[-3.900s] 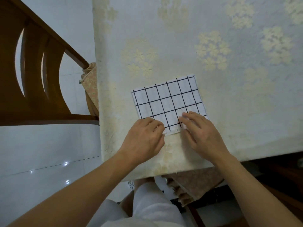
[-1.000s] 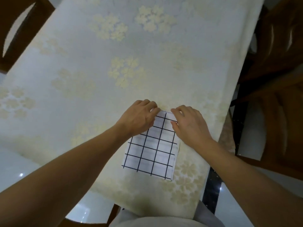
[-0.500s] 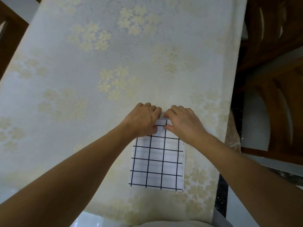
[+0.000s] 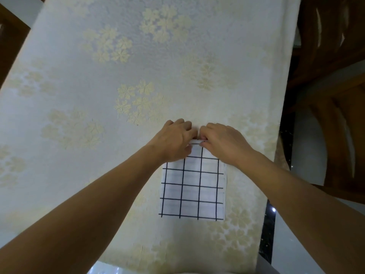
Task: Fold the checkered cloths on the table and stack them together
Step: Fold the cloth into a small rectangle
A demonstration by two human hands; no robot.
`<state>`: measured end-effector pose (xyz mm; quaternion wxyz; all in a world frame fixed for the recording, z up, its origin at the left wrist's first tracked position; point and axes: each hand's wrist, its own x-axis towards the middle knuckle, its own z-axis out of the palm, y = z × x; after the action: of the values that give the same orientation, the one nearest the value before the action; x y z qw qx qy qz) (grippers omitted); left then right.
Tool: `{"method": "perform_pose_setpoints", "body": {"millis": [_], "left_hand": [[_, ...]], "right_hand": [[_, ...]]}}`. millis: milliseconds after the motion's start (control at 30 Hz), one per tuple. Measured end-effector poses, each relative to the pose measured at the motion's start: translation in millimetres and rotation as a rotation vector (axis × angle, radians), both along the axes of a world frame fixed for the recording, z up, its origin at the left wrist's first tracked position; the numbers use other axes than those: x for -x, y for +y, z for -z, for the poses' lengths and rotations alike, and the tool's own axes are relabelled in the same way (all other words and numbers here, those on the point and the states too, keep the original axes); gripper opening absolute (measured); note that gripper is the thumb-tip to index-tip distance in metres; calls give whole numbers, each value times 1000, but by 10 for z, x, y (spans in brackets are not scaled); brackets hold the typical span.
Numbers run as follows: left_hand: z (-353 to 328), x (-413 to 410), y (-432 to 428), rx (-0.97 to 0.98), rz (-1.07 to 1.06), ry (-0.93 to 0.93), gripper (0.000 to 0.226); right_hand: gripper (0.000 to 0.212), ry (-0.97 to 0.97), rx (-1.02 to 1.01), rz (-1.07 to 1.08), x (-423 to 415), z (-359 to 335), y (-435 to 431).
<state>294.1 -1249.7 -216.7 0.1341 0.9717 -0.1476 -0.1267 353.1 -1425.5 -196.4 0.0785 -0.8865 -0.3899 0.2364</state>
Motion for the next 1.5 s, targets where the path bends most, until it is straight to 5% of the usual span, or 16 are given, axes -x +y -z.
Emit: {"method": "perform_pose_setpoints", "body": {"millis": [367, 767, 967, 1500], "left_hand": [[-328, -68, -63, -17, -47, -133, 6], [-656, 740, -245, 128, -83, -270, 37], [-410, 1226, -441, 133, -72, -300, 42], [148, 1696, -762, 121, -257, -263, 21]], "right_hand": [[26, -37, 37, 68, -195, -271, 39], [21, -236, -108, 50, 576, -390, -395], [39, -322, -317, 52, 1091, -34, -719], [36, -305, -314, 52, 1648, 455, -1061]]}}
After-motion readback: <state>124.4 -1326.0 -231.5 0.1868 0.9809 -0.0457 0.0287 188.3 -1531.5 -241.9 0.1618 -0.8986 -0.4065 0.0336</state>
